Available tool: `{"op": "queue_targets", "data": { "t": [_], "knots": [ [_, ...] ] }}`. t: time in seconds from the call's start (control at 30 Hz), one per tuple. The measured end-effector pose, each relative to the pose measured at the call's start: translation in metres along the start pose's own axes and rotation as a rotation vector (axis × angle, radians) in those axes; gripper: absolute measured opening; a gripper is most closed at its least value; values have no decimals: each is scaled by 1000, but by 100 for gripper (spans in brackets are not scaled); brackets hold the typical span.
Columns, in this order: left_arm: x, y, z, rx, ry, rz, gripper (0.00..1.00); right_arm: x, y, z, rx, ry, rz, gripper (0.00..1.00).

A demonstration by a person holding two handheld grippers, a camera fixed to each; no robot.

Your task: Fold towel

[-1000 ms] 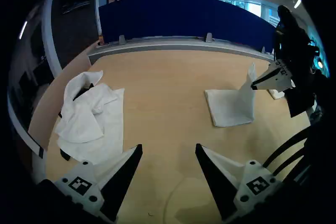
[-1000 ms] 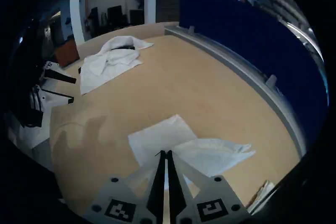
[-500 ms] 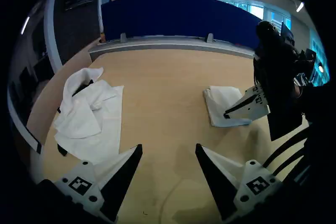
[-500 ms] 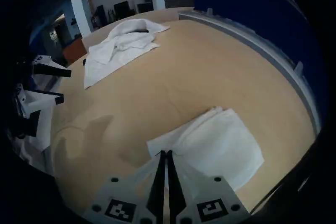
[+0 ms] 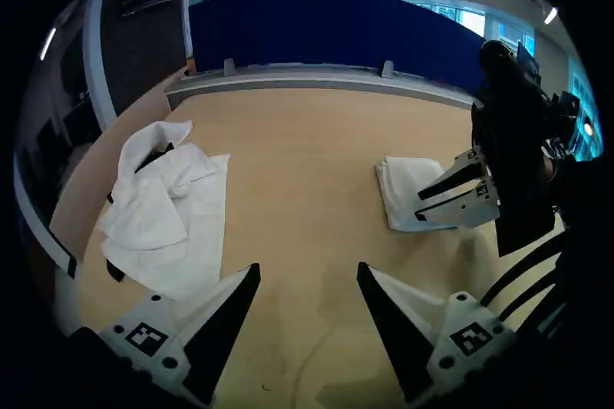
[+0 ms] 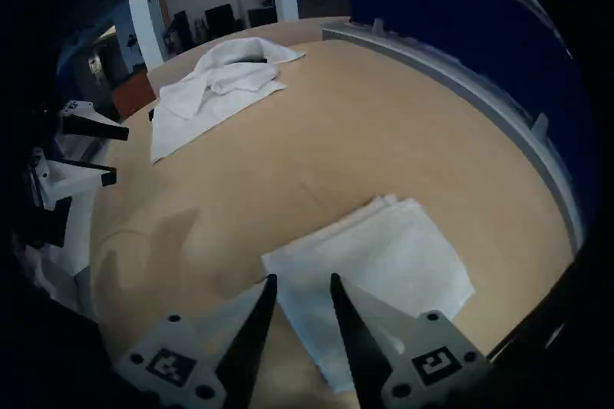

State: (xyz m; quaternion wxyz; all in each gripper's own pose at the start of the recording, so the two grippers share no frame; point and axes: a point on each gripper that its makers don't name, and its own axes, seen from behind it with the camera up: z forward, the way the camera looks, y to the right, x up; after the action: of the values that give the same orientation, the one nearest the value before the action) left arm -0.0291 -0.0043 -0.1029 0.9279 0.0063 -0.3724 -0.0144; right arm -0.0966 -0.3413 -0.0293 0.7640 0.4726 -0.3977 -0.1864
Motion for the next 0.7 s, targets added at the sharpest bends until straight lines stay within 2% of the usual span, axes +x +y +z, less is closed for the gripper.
{"op": "queue_targets", "data": {
  "t": [0.1,0.23,0.3,0.5,0.7],
  "knots": [
    [-1,0,-1,1,-2,-2,94,0,2,-4,-8,11,-8,82],
    [-3,0,-2,4,-3,-5,94,-2,6,-9,-23,23,5,90],
    [-4,0,-2,5,-5,-6,94,-3,9,-12,-36,33,17,100],
    [-3,-1,-4,6,-4,-7,94,-10,24,-25,-118,68,88,100],
    [-3,-2,-5,8,-3,-12,94,-26,34,-38,-180,76,190,100]
  ]
}}
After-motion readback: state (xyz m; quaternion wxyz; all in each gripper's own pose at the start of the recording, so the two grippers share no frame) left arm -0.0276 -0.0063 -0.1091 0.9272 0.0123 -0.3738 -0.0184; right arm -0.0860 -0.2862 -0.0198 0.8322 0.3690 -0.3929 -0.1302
